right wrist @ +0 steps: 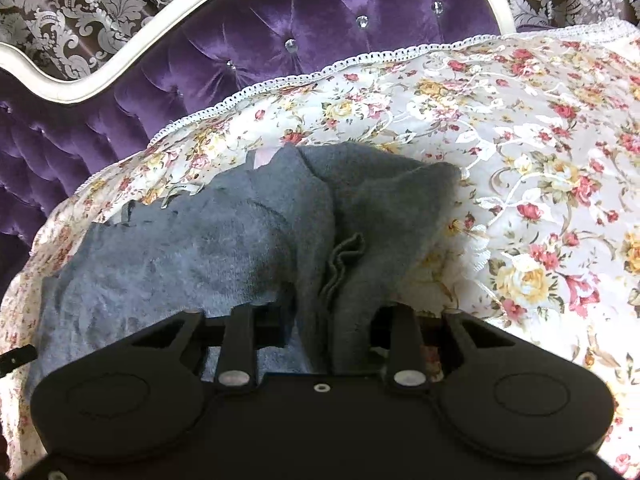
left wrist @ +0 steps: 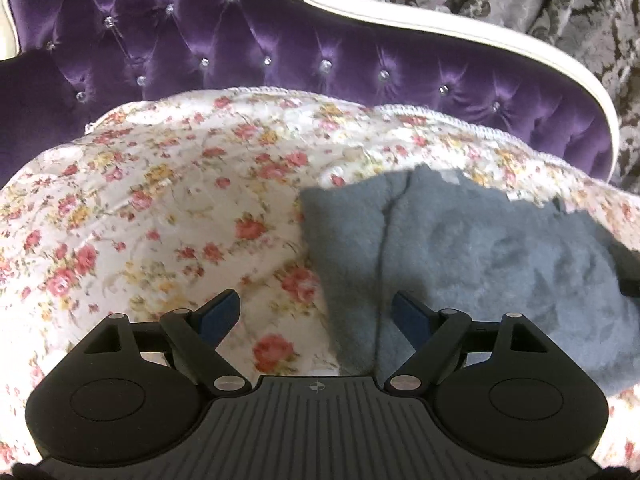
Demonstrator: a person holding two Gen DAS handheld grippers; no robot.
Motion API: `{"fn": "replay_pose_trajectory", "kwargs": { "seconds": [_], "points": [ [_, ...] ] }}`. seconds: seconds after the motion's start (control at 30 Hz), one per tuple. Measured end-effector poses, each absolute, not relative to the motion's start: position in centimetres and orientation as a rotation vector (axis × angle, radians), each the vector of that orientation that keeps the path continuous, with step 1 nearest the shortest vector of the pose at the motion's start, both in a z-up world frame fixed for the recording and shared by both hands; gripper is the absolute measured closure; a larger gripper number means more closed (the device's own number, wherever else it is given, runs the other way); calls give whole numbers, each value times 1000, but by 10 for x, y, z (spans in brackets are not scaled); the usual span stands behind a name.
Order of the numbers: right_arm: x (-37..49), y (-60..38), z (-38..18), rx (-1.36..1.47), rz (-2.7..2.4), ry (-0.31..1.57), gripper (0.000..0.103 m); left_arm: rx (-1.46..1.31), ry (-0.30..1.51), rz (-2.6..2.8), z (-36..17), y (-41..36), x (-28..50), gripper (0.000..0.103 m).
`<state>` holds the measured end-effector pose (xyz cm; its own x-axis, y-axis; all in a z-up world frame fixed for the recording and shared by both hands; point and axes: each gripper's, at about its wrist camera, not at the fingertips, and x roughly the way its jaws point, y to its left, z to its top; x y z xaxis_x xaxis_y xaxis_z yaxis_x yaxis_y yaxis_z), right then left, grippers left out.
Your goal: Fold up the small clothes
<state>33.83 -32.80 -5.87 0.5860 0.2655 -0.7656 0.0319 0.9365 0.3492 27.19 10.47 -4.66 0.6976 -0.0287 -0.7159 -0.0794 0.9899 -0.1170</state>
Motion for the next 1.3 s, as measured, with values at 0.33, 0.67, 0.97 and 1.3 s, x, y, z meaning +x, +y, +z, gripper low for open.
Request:
{"fn": "replay_pose_trajectory", "kwargs": {
  "seconds": [0.33, 0.67, 0.97, 1.3],
  "points": [
    [330, -285, 15, 214, 174, 841, 78, -209, 791, -17, -36, 129, 270, 20],
    [348, -134, 41, 96, 447, 860, 78, -303, 792, 28, -40, 162, 271, 20],
    [343, -34, -20, -29, 547, 945, 72, -349, 794, 68, -42, 180, 271, 20],
    [324, -87, 20, 288, 778, 730, 54, -366, 763, 85, -39, 183, 267, 20]
  ]
}}
